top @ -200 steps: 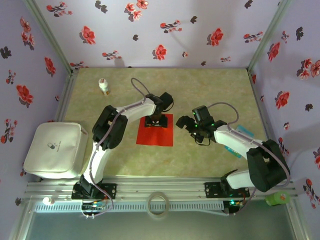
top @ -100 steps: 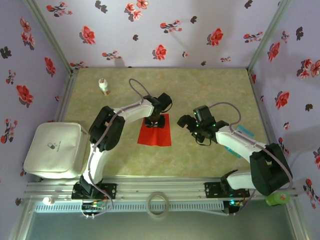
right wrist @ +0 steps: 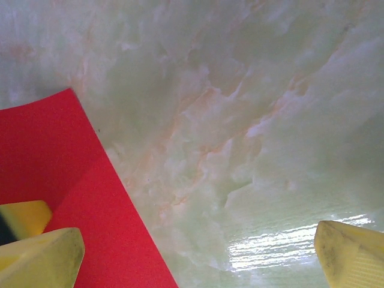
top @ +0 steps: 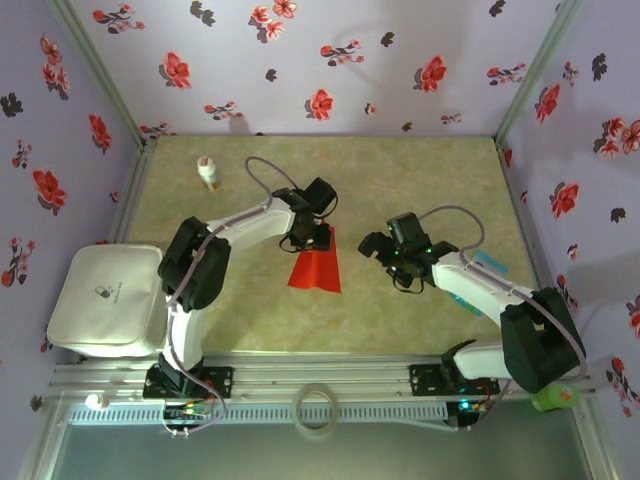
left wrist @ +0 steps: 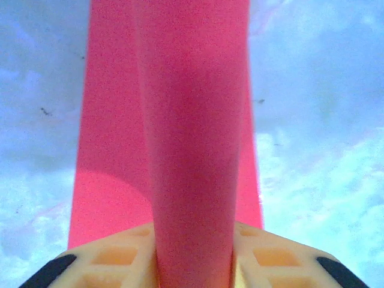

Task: Fold a paper plane with a square sheet of paper (pick it up from the middle)
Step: First fold the square sheet of paper in half at the center of the table.

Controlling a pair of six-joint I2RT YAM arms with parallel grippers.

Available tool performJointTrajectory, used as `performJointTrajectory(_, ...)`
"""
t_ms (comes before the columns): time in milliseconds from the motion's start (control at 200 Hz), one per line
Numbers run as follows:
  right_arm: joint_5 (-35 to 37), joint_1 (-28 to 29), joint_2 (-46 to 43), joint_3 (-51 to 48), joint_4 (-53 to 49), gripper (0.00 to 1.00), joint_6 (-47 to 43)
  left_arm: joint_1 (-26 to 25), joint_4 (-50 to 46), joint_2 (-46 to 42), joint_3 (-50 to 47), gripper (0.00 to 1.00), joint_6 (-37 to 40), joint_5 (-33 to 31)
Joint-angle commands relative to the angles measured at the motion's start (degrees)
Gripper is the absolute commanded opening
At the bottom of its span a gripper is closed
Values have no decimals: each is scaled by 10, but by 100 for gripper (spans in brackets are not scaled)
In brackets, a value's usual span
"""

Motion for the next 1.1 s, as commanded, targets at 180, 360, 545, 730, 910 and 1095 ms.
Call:
performJointTrajectory(180, 30, 0, -11, 22, -34, 99, 3, 24, 67, -55, -45, 29, -5, 94)
performJointTrajectory(360, 32, 0, -26, 23, -28, 99, -7, 30, 105, -72, -69, 29, -19, 125)
performJointTrajectory(545, 64, -3, -48, 26, -38, 99, -7, 36, 135, -93, -82, 31, -20, 178)
performJointTrajectory(730, 88, -8, -105, -4, 3, 99, -19, 47, 187, -107, -109, 31, -40, 250)
performJointTrajectory(910, 104, -30, -171, 0, -1, 99, -119, 62, 295, -118, -162, 32, -90, 319)
performJointTrajectory(1095, 53, -61, -180, -3, -5, 99, -137, 70, 373, -113, -196, 33, -133, 353)
